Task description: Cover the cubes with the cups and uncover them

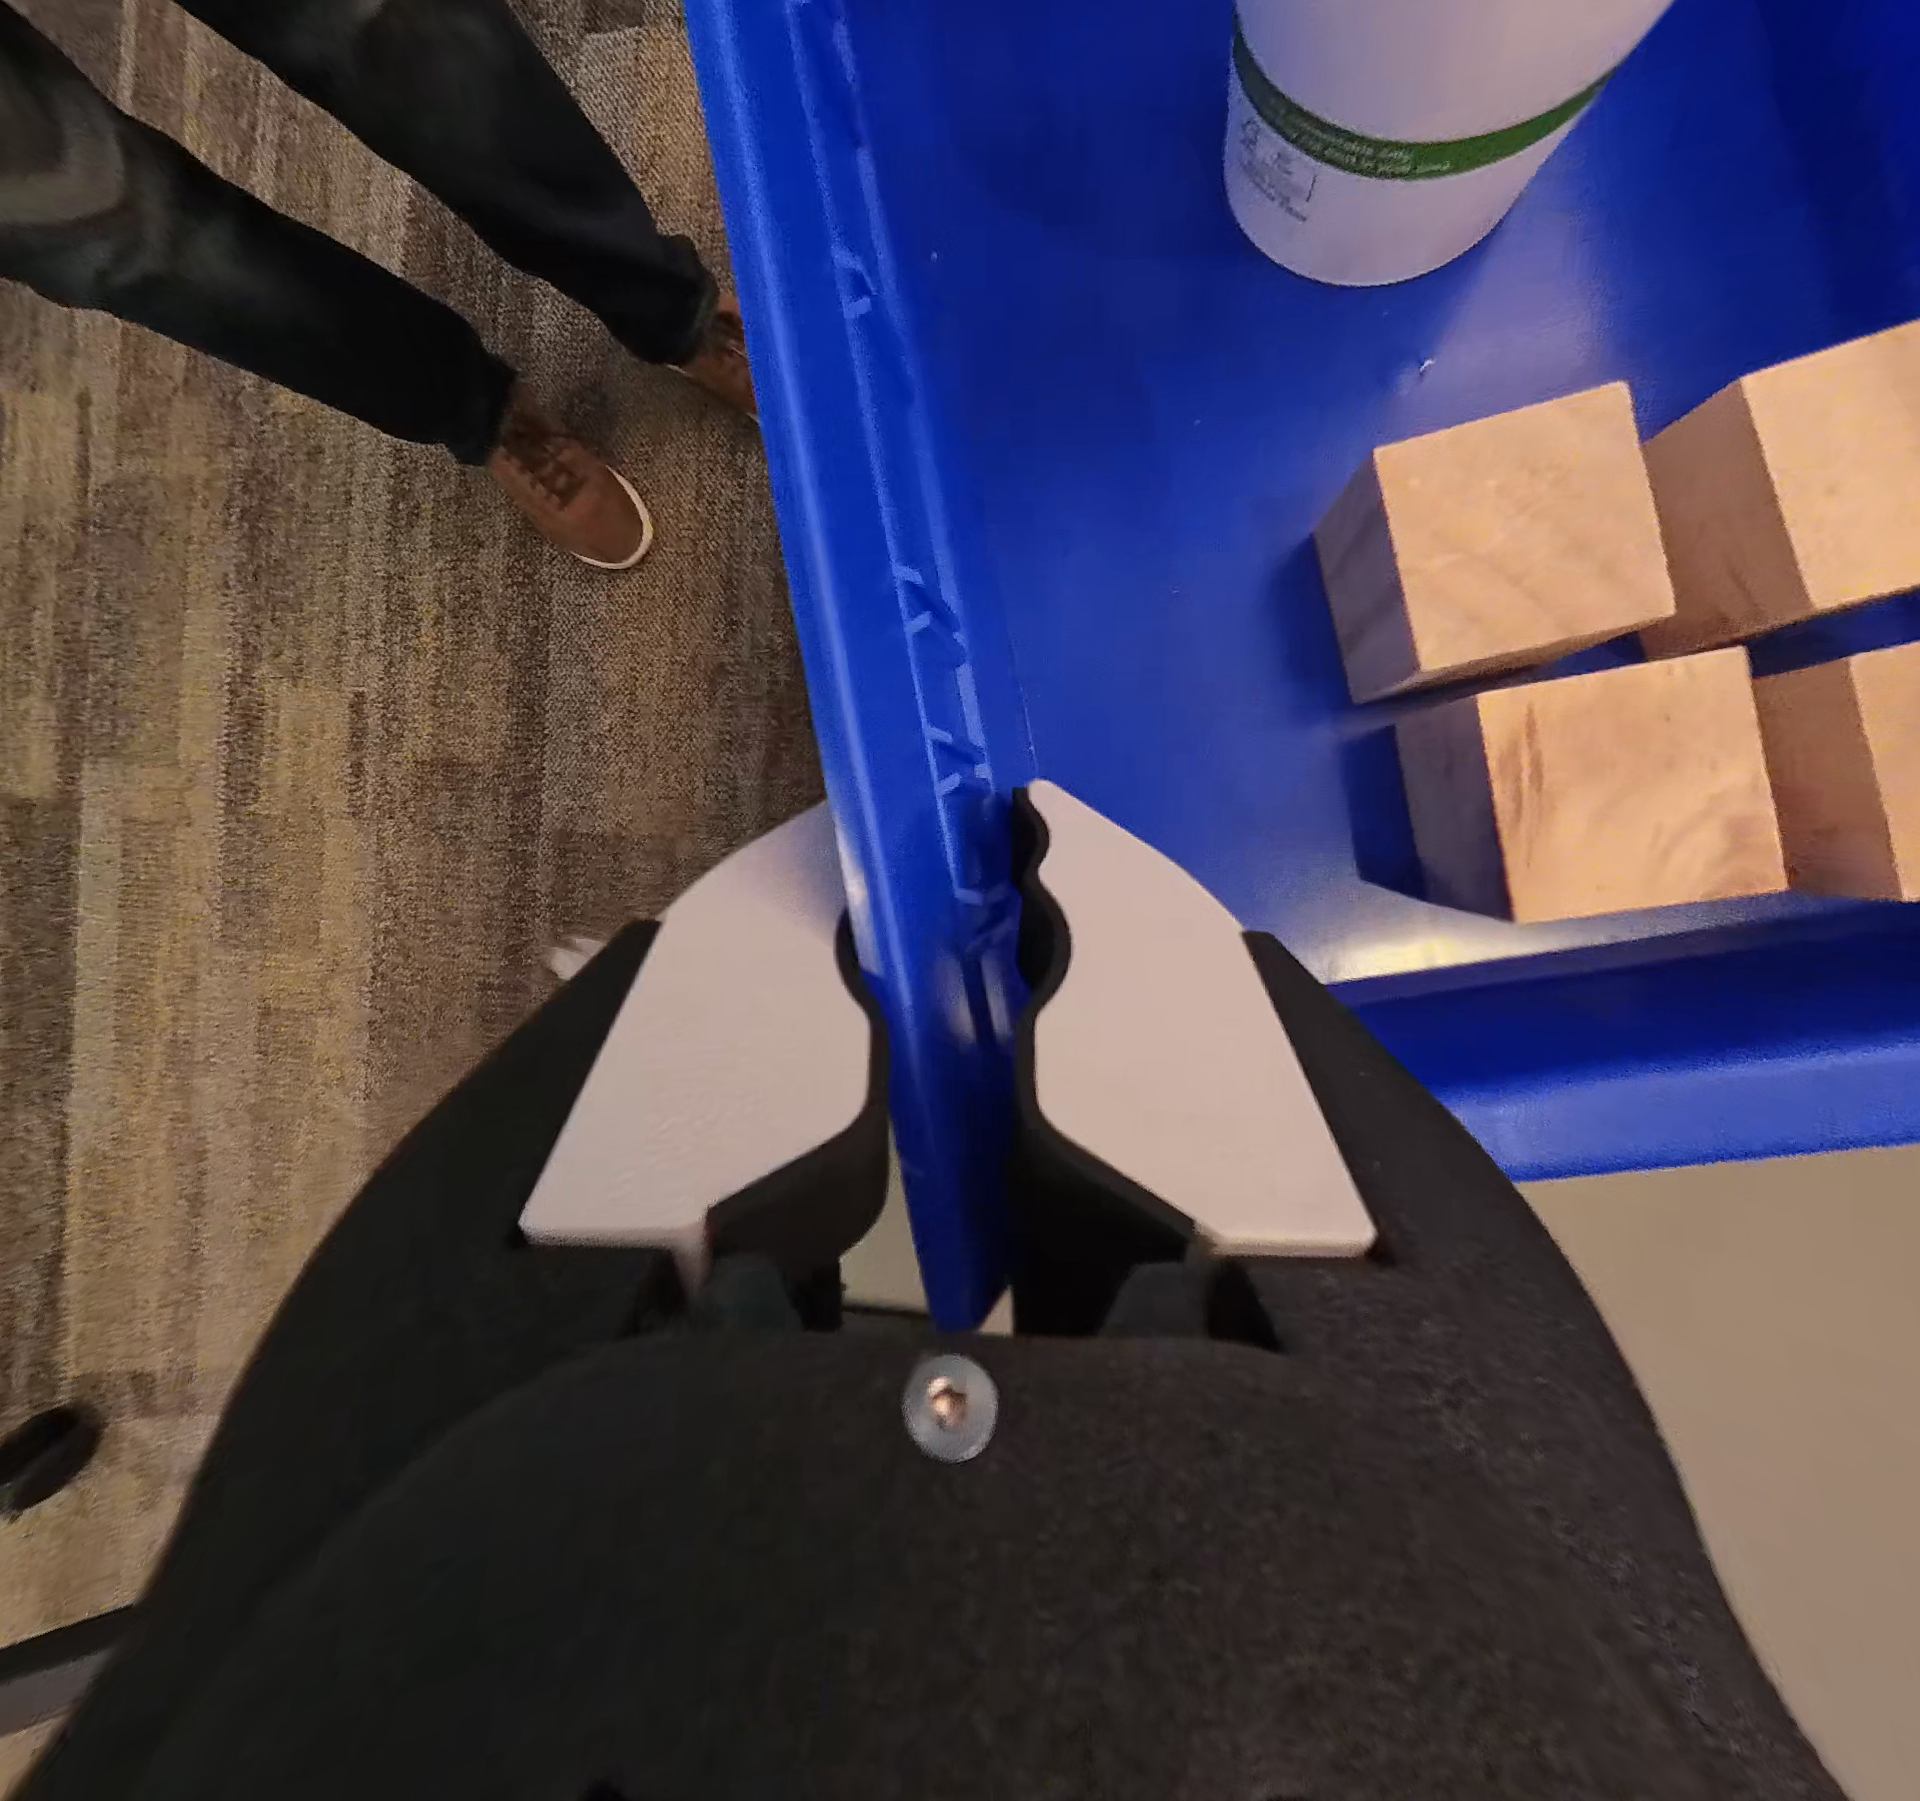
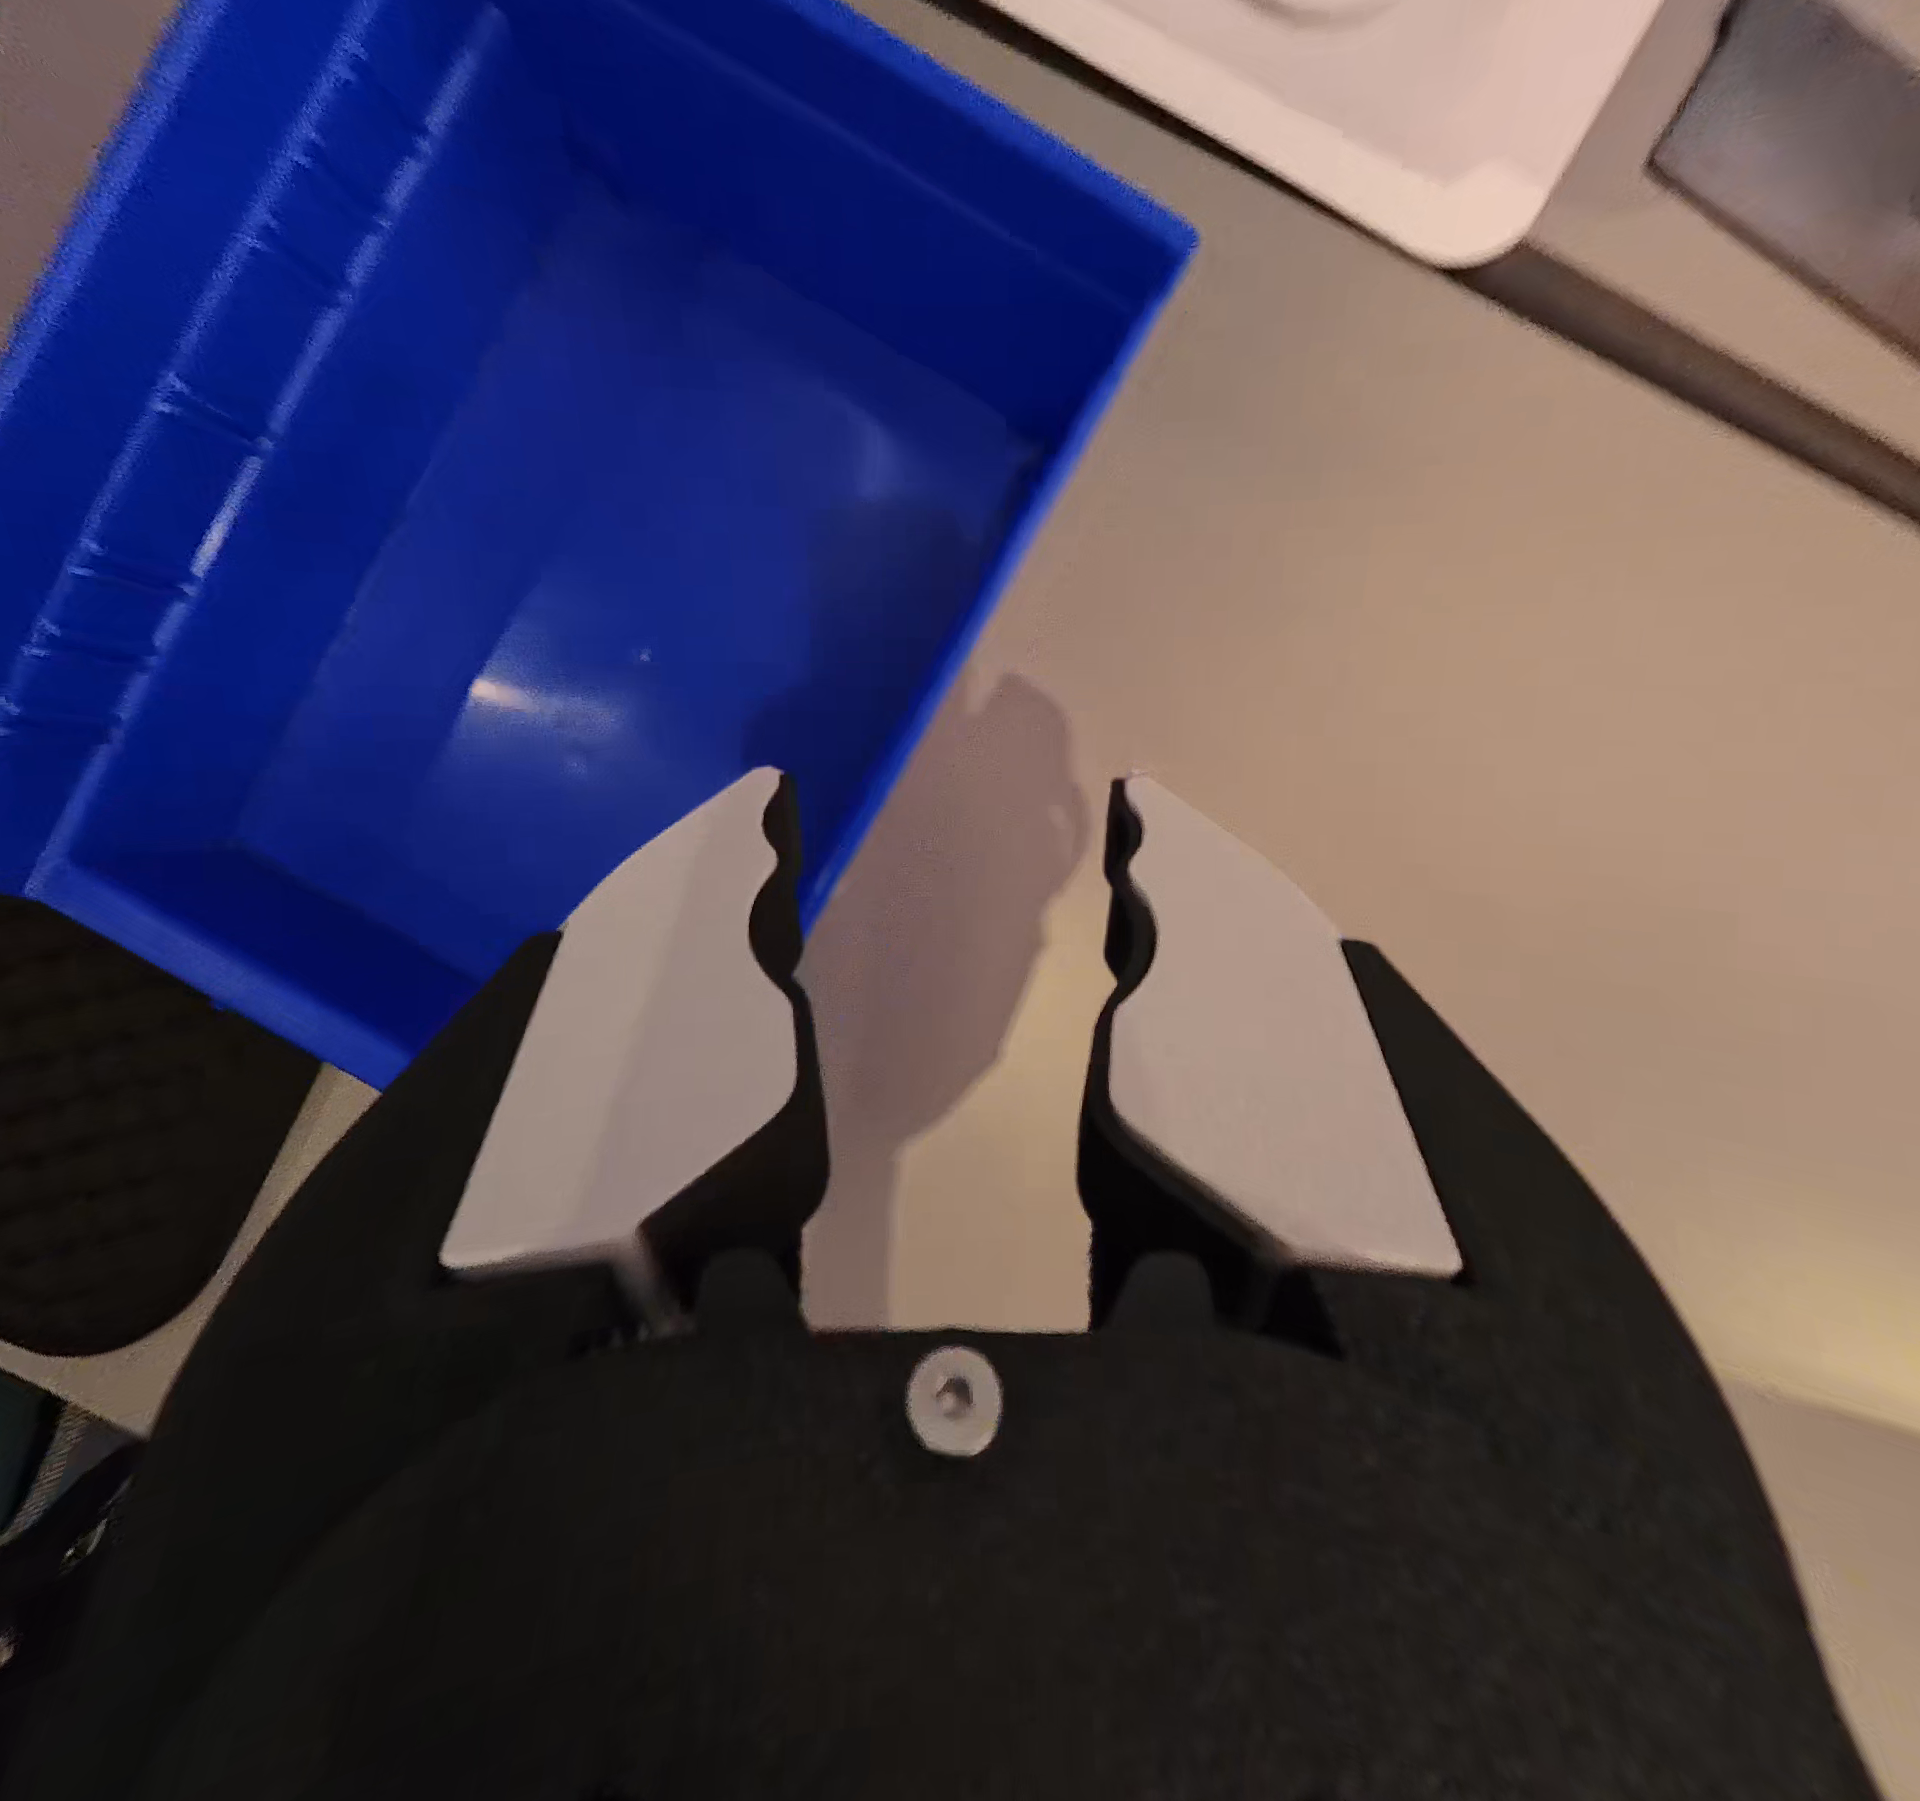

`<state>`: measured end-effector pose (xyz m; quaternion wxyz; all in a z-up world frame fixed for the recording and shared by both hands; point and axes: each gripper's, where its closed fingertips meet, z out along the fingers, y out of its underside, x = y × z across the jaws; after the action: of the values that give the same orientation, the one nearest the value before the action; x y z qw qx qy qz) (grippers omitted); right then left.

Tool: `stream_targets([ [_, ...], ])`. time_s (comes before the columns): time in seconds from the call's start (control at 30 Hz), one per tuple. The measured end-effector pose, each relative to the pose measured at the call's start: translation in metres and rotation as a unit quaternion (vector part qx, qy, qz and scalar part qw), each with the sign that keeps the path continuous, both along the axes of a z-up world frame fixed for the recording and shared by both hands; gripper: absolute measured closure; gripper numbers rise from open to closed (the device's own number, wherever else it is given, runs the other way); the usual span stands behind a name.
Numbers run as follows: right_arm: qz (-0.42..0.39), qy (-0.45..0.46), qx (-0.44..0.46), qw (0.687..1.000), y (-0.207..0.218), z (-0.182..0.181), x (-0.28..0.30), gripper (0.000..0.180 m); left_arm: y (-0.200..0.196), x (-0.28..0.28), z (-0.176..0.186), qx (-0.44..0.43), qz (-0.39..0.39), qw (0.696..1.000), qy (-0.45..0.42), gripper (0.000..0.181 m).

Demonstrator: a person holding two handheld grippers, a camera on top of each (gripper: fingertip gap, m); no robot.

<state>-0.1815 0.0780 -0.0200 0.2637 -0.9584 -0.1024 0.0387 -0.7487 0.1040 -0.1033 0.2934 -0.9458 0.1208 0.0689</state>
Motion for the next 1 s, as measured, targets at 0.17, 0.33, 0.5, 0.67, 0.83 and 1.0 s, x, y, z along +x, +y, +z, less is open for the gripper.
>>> stream_targets([
  [0.17, -0.038, 0.034, -0.023, 0.998, -0.010, -0.023, 0.004, 0.118, 0.018, -0.015, 0.001, -0.015, -0.015, 1.000, 0.014, 0.156],
  [0.33, -0.066, 0.053, -0.050, 0.995, -0.005, -0.045, -0.016, 0.110, 0.028, -0.021, 0.002, -0.005, -0.015, 1.000, 0.007, 0.155],
  [0.5, -0.091, 0.022, -0.093, 0.991, 0.002, -0.069, -0.024, 0.113, 0.024, -0.022, 0.020, 0.045, -0.014, 0.999, -0.004, 0.128],
  [0.67, -0.108, 0.005, -0.140, 0.984, 0.001, -0.089, -0.022, 0.139, -0.002, -0.026, 0.054, 0.095, 0.008, 0.995, -0.024, 0.115],
  [0.83, -0.113, 0.053, -0.172, 0.977, 0.000, -0.102, -0.029, 0.169, -0.036, -0.008, 0.075, 0.119, 0.013, 0.992, -0.044, 0.119],
  [1.0, -0.113, 0.062, -0.176, 0.976, 0.006, -0.101, -0.022, 0.171, -0.064, 0.022, 0.082, 0.140, 0.003, 0.988, -0.069, 0.123],
])
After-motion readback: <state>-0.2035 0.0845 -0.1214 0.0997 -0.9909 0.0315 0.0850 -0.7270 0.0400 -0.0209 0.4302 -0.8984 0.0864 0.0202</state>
